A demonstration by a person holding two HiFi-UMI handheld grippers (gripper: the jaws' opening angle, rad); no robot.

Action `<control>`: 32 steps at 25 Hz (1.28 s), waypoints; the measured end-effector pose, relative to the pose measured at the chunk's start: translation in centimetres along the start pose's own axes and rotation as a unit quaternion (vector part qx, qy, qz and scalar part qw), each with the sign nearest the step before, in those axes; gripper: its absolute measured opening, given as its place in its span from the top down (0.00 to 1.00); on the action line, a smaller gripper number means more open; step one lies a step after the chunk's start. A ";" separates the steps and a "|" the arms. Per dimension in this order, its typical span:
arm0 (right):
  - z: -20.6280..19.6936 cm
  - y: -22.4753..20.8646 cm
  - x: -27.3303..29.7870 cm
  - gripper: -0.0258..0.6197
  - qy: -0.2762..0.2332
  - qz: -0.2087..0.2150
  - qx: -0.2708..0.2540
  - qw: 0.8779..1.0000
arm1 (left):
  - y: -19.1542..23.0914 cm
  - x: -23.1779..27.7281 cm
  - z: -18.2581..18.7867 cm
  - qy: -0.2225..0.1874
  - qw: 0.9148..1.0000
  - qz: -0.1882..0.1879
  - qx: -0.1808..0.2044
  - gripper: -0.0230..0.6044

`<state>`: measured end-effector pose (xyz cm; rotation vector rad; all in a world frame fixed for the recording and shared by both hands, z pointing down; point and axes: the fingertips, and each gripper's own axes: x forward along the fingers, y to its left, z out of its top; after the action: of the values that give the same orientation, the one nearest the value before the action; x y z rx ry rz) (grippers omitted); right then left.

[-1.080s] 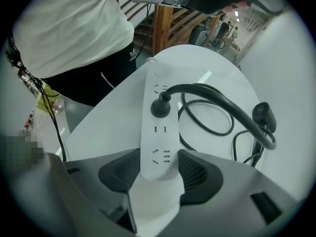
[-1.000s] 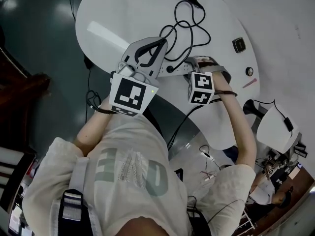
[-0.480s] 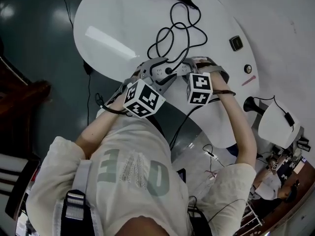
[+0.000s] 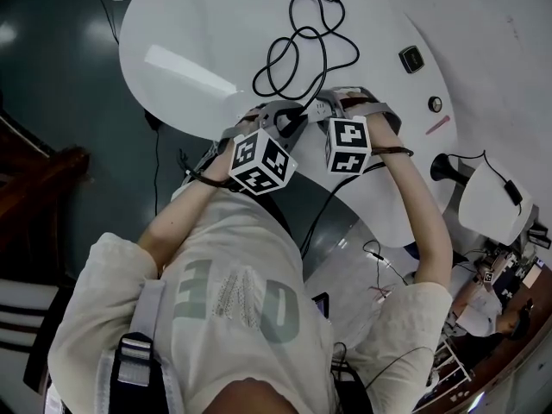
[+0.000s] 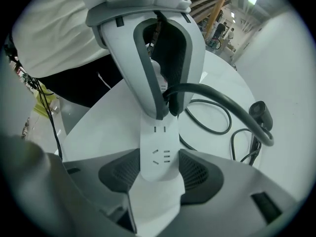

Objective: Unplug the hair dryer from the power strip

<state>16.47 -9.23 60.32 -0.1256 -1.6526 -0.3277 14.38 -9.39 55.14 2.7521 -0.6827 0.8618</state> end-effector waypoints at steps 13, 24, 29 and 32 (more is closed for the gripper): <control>-0.3 0.1 0.2 0.58 0.005 -0.002 -0.001 1.000 | -0.1 -0.2 0.5 -0.027 0.999 -0.017 0.009 0.88; -0.3 0.4 0.8 0.58 -0.010 -0.006 0.022 1.000 | 3.8 -7.5 18.9 -0.289 0.957 -0.008 0.016 0.88; -0.1 0.4 0.7 0.58 -0.004 -0.009 0.023 1.000 | 5.3 -9.2 20.2 -0.294 0.955 0.006 0.035 0.88; 0.2 -0.1 0.2 0.58 -0.010 -0.011 0.015 1.000 | 5.9 -9.0 19.9 -0.289 0.957 0.018 0.026 0.88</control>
<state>16.25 -9.32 60.44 -0.0883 -1.6787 -0.3191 14.86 -17.17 33.92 3.0580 -0.8051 0.0563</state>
